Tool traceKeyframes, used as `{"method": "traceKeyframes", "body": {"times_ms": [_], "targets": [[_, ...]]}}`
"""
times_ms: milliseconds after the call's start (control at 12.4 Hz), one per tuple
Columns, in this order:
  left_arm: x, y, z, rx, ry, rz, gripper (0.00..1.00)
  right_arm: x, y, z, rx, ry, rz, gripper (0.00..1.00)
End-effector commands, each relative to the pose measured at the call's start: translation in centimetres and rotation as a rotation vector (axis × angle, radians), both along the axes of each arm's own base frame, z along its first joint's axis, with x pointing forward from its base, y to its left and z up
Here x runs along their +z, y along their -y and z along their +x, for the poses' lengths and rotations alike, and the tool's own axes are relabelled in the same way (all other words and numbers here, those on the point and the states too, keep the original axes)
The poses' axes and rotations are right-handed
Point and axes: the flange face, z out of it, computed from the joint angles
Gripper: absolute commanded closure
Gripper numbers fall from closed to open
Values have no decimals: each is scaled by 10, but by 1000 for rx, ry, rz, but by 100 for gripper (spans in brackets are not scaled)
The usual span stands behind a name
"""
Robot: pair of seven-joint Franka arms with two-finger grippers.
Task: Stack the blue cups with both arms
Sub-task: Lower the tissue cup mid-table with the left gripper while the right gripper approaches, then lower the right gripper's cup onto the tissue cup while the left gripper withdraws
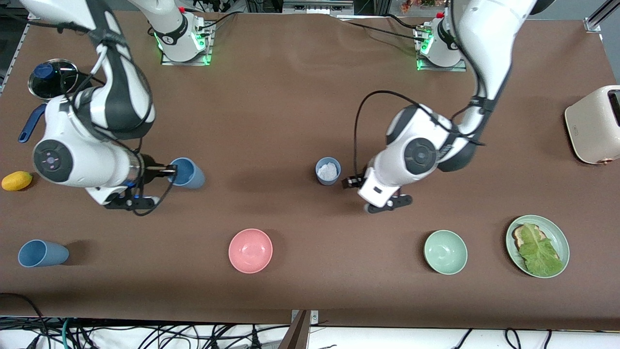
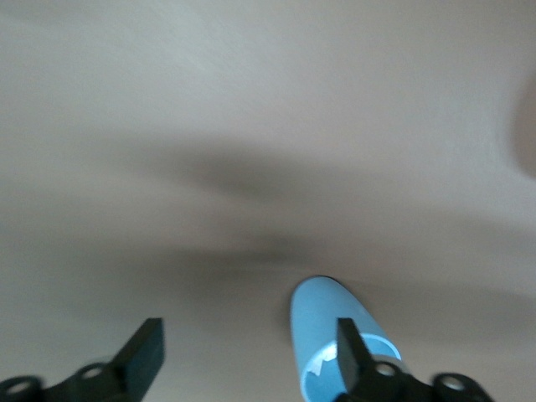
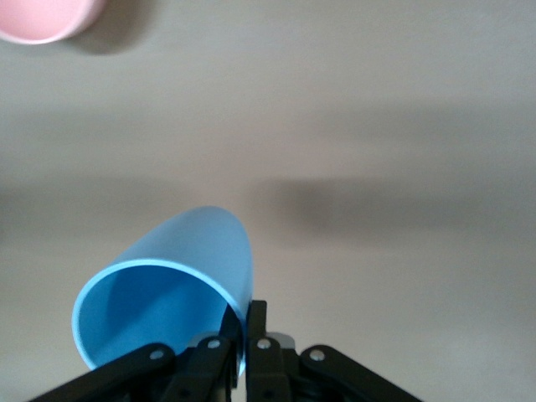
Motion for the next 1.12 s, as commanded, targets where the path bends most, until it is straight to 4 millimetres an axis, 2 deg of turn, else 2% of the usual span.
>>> {"method": "traceKeyframes", "body": {"times_ms": [0, 161, 321, 482, 643, 723, 804, 884, 964, 1045], "targets": [[32, -34, 17, -4, -10, 39, 0, 28, -66, -11, -79, 5, -6, 100], [38, -56, 24, 6, -16, 73, 0, 35, -147, -32, -190, 15, -14, 100], [42, -78, 32, 29, -20, 75, 0, 34, -212, -47, -248, 36, -27, 100], [48, -124, 48, -3, 5, 58, 0, 39, -269, -62, -291, 71, -18, 100], [45, -182, 57, -43, -13, 59, 0, 32, -318, -78, -332, 105, -13, 100], [43, -211, 60, -65, -14, 79, 0, 27, -339, -87, -359, 140, -8, 100], [43, -235, 62, -67, -9, 119, 0, 24, -350, -91, -382, 164, -1, 100], [49, -259, 65, -56, 7, 167, 0, 16, -358, -94, -379, 168, 0, 100], [59, -292, 66, -39, 27, 208, 0, 11, -361, -94, -380, 172, 4, 100], [65, -310, 66, -64, 35, 218, 0, 7, -363, -92, -392, 181, 16, 100]]}}
